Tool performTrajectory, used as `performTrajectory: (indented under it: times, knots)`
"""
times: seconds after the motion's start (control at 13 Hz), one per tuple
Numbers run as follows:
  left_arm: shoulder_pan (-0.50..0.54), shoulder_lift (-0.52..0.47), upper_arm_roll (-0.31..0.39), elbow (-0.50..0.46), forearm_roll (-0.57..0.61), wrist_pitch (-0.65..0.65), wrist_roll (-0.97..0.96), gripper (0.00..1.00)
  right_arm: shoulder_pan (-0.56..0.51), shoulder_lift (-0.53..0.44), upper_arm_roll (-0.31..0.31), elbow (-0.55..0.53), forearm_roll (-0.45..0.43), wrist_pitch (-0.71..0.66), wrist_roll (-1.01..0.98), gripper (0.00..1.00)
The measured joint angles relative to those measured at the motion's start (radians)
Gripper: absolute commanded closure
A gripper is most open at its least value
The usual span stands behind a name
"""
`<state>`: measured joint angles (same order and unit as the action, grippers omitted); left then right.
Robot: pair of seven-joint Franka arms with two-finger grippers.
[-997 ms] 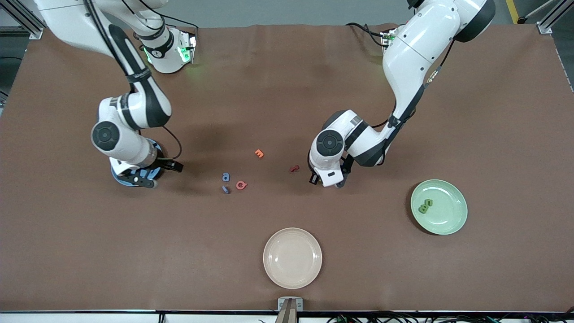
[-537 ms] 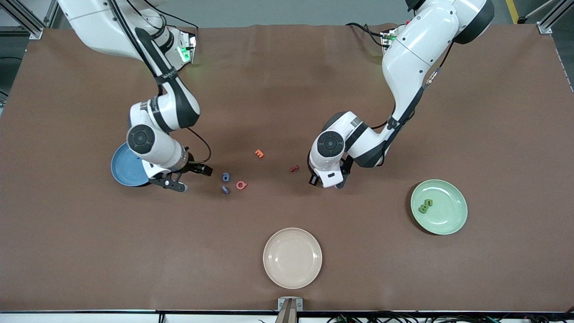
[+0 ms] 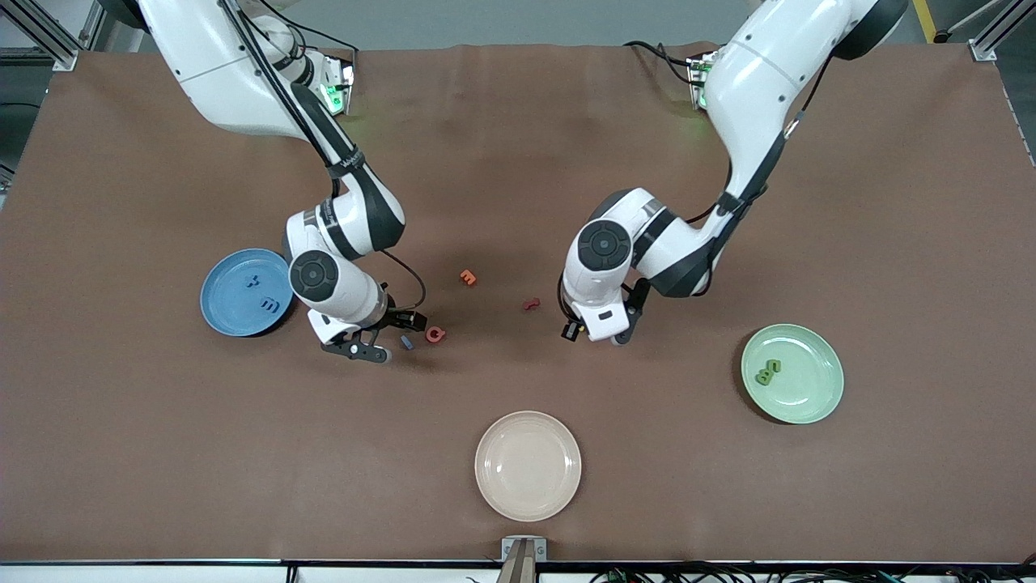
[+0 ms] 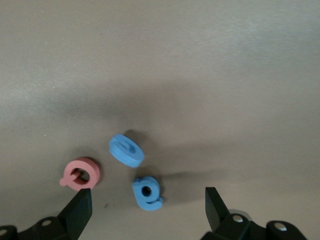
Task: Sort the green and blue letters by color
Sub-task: 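Grasp the green d with the left gripper while the right gripper returns to letters, then carry d to green plate while the right gripper reaches the blue c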
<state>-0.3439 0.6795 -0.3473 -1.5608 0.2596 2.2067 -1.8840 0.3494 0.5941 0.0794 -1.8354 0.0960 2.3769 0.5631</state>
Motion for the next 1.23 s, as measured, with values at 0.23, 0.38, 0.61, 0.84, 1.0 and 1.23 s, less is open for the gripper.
performTrajectory:
  times: [0.23,0.38,0.61,0.84,1.0,1.23]
  knots:
    - [0.103,-0.064,0.005,0.002,0.002,-0.052,0.177,1.0,-0.001,0.03,-0.016,0.02,-0.003,0.029,-0.014,0.0]
    - [0.185,-0.07,0.006,0.002,0.002,-0.054,0.301,1.0,-0.011,0.038,-0.039,0.034,-0.027,0.033,-0.082,0.0]
    - [0.267,-0.07,0.007,-0.002,0.002,-0.054,0.436,1.0,-0.067,0.042,-0.051,0.052,-0.09,0.033,-0.229,0.0]
    - [0.322,-0.07,0.008,-0.004,0.002,-0.054,0.538,1.0,-0.098,0.046,-0.051,0.077,-0.125,0.03,-0.29,0.01]
    - [0.344,-0.07,0.008,-0.005,0.002,-0.054,0.58,1.0,-0.09,0.049,-0.045,0.086,-0.122,0.026,-0.234,0.01]
    - [0.368,-0.07,0.008,-0.01,0.003,-0.084,0.648,1.0,-0.055,0.061,-0.035,0.094,-0.115,0.026,-0.07,0.01]
